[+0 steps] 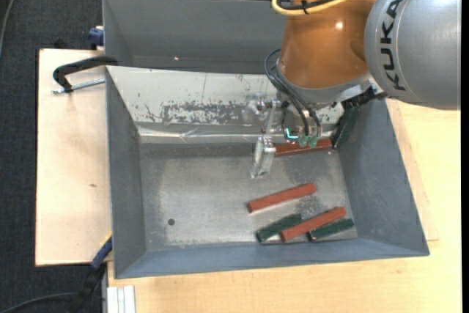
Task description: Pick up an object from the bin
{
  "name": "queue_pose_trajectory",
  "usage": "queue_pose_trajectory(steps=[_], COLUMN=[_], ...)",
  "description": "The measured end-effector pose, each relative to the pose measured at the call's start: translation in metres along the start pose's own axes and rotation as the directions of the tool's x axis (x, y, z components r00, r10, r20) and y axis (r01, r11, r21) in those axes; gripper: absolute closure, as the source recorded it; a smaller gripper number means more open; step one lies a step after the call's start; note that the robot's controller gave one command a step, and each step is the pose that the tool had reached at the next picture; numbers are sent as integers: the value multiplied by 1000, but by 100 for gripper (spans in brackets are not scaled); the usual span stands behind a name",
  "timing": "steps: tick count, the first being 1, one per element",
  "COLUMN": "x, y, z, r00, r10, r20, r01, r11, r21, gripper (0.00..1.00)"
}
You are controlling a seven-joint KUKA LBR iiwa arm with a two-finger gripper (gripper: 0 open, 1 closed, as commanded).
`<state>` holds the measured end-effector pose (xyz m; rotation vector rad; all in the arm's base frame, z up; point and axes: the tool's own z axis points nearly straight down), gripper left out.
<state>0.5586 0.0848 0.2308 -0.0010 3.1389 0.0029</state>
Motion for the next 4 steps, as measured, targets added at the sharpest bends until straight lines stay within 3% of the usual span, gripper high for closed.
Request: queue_pose_trajectory(steps=[1,2,3,4], x=[3,69,64,66], y=[-54,-65,-64,-82], z=[118,162,158,13], r00=[984,970,971,984], r10=[-176,-242,-241,-176], r20=[-2,-9,4,10], r01=[176,242,241,176], r11=[984,970,971,984], r21=[1,-1,0,3], gripper=[0,0,100,100])
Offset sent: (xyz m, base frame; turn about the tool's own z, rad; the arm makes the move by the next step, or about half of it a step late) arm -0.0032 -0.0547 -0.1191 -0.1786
